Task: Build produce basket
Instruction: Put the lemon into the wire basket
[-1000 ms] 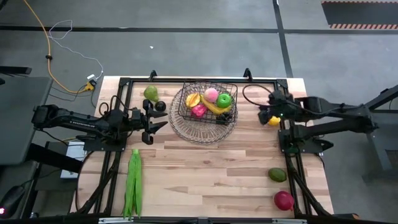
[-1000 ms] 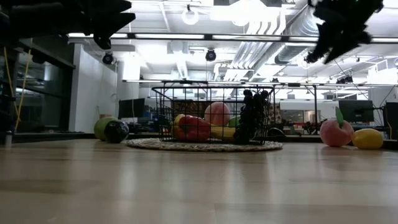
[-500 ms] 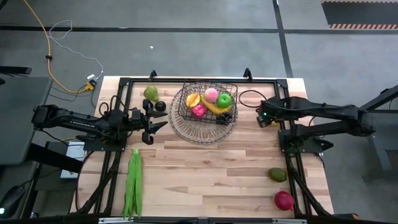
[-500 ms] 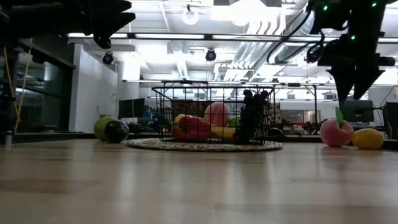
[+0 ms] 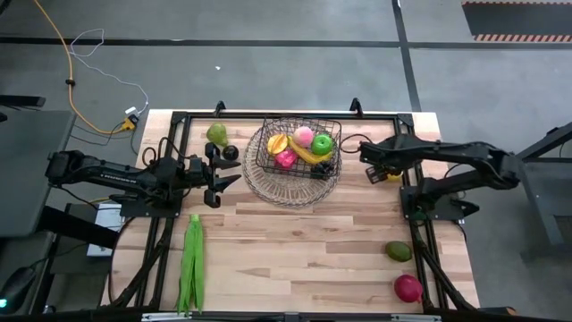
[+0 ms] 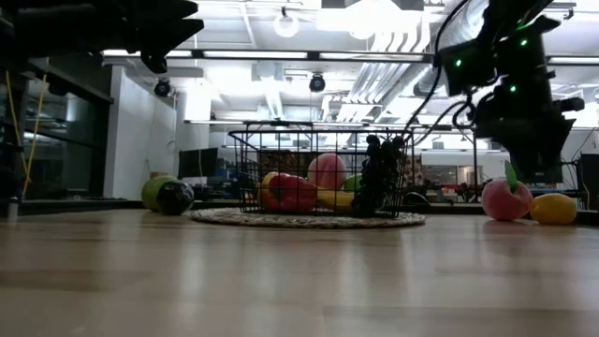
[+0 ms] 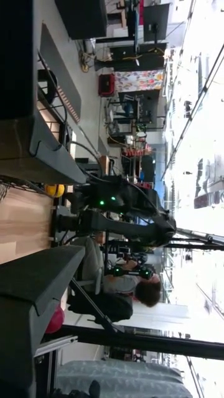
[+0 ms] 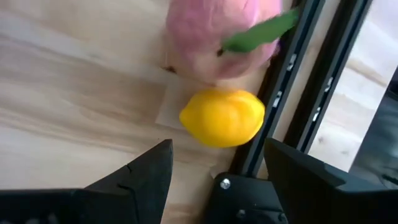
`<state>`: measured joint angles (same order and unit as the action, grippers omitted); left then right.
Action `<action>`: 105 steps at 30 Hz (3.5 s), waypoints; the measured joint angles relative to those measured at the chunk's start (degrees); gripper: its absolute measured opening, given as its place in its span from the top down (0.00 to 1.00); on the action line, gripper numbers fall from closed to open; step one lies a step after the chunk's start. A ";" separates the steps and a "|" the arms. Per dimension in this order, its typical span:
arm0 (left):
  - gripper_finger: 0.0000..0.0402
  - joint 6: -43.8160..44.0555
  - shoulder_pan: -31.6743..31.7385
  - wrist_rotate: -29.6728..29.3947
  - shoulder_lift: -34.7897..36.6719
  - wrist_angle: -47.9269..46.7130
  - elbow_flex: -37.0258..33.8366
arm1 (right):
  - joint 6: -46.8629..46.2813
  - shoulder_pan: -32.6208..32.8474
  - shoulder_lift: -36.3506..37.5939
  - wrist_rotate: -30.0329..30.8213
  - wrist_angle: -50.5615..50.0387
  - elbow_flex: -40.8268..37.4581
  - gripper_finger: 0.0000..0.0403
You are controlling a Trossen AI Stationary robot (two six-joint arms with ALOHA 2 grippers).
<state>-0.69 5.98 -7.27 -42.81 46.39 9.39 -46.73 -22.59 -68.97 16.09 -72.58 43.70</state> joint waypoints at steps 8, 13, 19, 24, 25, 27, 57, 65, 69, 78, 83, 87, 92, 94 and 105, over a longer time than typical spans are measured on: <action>0.61 0.41 -0.02 0.02 0.02 -0.21 0.00 | 5.78 -0.69 -7.80 -1.78 1.14 -1.48 0.40; 0.61 0.46 0.00 0.02 0.00 -0.31 0.00 | 7.79 -0.68 -10.37 -0.02 4.35 -4.67 0.40; 0.61 0.46 0.00 0.02 0.00 -0.31 0.00 | 8.07 -0.67 -11.30 3.19 5.64 -5.57 0.40; 0.61 0.46 0.00 0.02 0.00 -0.30 0.00 | 5.34 -0.68 -11.30 5.99 6.23 -5.57 0.40; 0.61 0.46 0.00 0.02 0.00 -0.29 0.00 | 5.27 -0.69 -11.30 5.63 6.60 -5.57 0.40; 0.61 0.47 0.00 0.02 0.00 -0.28 0.00 | 5.21 -0.69 -11.30 4.32 6.64 -5.55 0.40; 0.61 0.48 0.00 0.02 0.00 -0.26 0.00 | 6.50 -4.32 -11.19 6.67 12.90 -9.35 0.51; 0.61 0.46 -0.02 0.02 0.00 -0.26 0.00 | 6.43 -4.32 -11.23 6.37 13.03 -9.44 0.57; 0.61 0.48 0.00 0.02 0.00 -0.26 0.00 | 6.14 -4.32 -11.30 6.32 12.45 -9.05 0.58; 0.61 -0.39 -0.02 0.02 0.00 -0.26 0.00 | 4.28 -2.79 -11.41 6.06 8.09 -5.70 0.63; 0.61 -0.39 -0.01 0.02 0.00 -0.26 0.00 | 3.63 -2.75 -11.38 6.57 7.91 -5.47 0.75; 0.61 -0.40 -0.02 0.02 0.00 -0.26 0.00 | 3.24 -2.75 -11.34 7.04 7.94 -5.40 0.82; 0.61 -0.42 -0.02 0.02 0.00 -0.26 0.00 | 3.27 -2.73 -11.27 7.22 7.77 -5.38 0.83; 0.61 -0.59 -0.01 0.00 0.00 -0.26 0.00 | 3.71 -2.73 -10.94 7.18 7.42 -5.35 0.83; 0.61 -0.55 -0.02 0.01 0.00 -0.26 0.00 | 4.12 -2.77 -2.39 9.91 -2.44 2.03 0.83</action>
<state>-1.23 5.96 -7.26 -42.81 46.13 9.39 -42.61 -25.36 -71.36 25.99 -75.01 45.74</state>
